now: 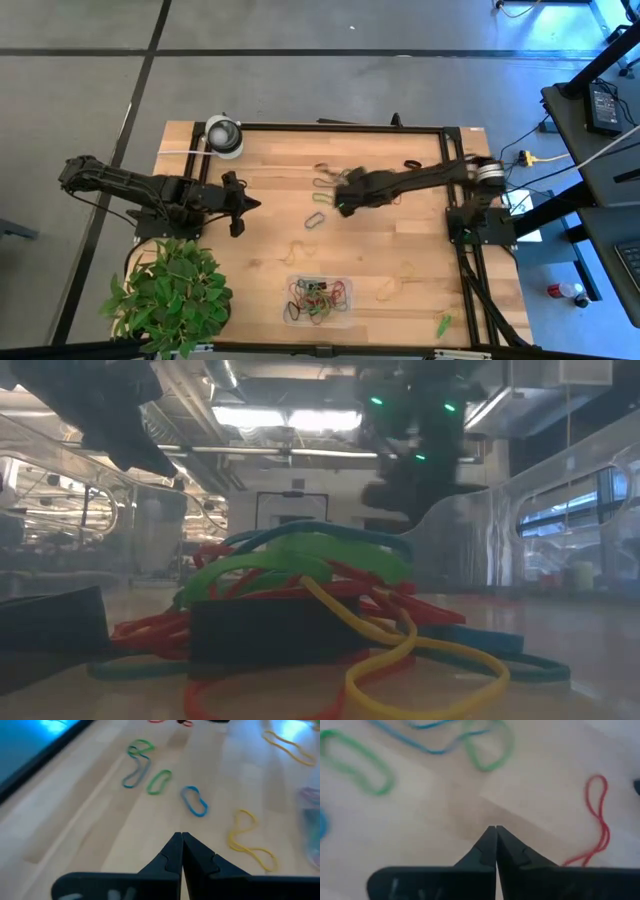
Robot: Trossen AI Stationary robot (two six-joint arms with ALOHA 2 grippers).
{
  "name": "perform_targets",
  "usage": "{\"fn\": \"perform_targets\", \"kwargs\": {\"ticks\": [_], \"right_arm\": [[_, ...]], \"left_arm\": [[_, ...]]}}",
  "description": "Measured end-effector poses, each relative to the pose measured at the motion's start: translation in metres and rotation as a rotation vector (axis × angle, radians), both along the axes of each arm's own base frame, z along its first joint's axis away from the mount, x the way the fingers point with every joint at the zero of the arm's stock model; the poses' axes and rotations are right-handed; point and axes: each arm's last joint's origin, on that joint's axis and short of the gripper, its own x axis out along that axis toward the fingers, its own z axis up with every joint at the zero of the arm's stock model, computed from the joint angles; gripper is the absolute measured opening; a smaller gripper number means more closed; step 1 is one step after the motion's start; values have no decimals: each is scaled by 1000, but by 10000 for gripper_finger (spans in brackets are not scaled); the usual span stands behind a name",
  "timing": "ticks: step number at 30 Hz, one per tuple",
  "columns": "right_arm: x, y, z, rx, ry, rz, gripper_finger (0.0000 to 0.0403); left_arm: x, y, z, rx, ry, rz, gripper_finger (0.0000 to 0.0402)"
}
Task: Pick and place rubber bands into bin
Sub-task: Put the black rubber band into the transparent bin
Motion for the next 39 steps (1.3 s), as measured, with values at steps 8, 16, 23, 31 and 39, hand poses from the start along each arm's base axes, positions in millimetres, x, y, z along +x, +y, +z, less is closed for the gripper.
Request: {"fn": "perform_targets", "kwargs": {"ticks": [8,16,23,31,39], "right_arm": [[-93,-59,13,-1,-42,-194,21],[-138,-119,10,85,28,-196,91],[-166,-158,-2,145,62,-270,177],[-174,-183,-32,215,117,-314,230],[-156,-183,-66,324,236,-166,137]], "left_arm": [[0,1,1,28,-15,48,2],[0,3,1,1,-44,140,2],[-1,5,2,-33,-80,235,2],[-1,6,2,-73,-112,301,2],[-1,6,2,-88,-118,311,2]]}}
